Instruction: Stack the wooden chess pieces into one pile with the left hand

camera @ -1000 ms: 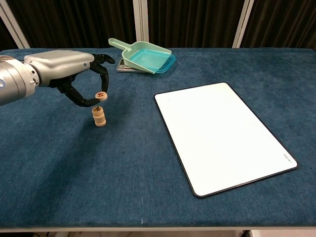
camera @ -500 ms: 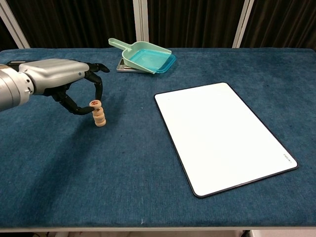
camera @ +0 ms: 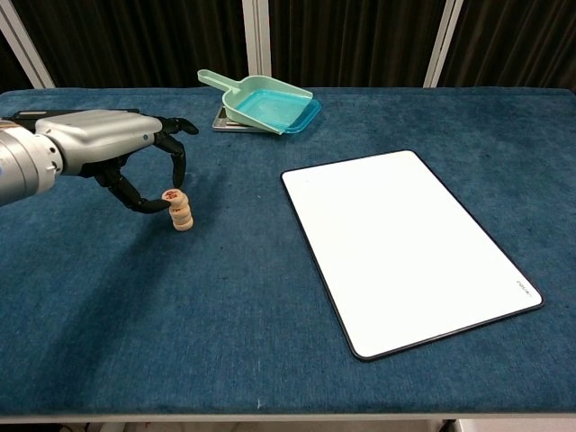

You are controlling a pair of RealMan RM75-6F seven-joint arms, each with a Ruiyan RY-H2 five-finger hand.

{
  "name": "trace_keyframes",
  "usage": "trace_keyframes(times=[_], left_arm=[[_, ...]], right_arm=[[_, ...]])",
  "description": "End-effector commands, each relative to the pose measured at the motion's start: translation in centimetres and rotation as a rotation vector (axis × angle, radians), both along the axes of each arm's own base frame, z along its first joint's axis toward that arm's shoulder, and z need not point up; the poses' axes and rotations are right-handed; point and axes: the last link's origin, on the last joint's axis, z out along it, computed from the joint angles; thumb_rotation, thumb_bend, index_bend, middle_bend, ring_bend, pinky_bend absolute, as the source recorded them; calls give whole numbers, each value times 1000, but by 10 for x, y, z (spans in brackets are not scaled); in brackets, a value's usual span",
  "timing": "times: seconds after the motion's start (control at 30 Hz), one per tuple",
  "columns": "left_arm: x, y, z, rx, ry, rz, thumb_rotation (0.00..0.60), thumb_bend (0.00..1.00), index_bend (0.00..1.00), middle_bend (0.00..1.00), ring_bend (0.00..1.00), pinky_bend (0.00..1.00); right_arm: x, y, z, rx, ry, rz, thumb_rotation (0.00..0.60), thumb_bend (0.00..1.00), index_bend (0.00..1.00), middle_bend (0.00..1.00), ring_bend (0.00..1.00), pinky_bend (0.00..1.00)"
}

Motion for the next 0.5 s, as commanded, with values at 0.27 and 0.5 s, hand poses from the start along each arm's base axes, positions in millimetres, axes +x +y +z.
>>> trace_keyframes(times=[0.27,0.5], left_arm=[[1,-1,3,2,-13,0,600,301,383,0,0,0],[0,-3,26,40,-87,28,600,296,295,0,0,0]], right_arm=[[0,-1,0,0,0,1,600,189,0,45,0,20],[0,-2,1,5,3,0,600,190,0,45,0,19]])
